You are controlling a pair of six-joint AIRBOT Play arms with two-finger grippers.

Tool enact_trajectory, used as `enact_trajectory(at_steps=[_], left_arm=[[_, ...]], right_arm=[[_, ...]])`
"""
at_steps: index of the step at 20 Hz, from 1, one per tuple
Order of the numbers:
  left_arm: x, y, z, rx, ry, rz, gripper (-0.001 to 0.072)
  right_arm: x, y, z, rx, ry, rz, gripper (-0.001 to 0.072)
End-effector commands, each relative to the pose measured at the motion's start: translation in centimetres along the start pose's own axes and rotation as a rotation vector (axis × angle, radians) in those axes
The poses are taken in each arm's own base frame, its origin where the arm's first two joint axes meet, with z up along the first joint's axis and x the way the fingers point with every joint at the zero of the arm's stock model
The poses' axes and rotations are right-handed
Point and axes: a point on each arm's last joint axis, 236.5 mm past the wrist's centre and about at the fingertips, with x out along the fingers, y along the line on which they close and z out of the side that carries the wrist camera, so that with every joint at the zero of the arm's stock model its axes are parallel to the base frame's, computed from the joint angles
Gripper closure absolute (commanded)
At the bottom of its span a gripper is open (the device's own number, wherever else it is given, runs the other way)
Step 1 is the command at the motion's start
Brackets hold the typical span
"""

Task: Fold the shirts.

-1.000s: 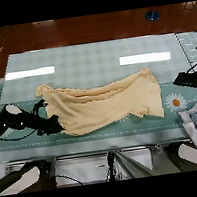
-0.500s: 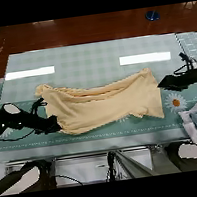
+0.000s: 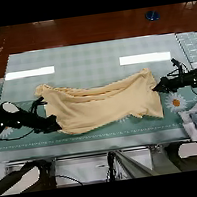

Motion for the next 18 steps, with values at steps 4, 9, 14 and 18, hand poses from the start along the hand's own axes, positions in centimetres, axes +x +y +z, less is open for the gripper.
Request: enact_trajectory(at_steps=[4,9,14,18], left_arm=[[-16.2,-9.7,8.3,0.289,-0.523,-0.010,0.0685],[-43.4,-23.4,1.9,0.603,-1.329,0.065,0.0684],[-54.0,-30.8,-11.5,0.789,-1.743,0.182,0.0684],[-52.9,-30.6,-18.8,0.728,-1.779,0.285,0.0684]], right_arm=[[-9.2,13.6,4.3,-0.247,-0.252,0.264,0.0680],[-31.6,34.1,5.6,-0.643,-0.958,0.343,0.0680],[-46.1,45.3,-5.5,-0.832,-1.389,0.143,0.0680],[-50.7,45.8,-13.9,-0.734,-1.561,-0.089,0.0680]])
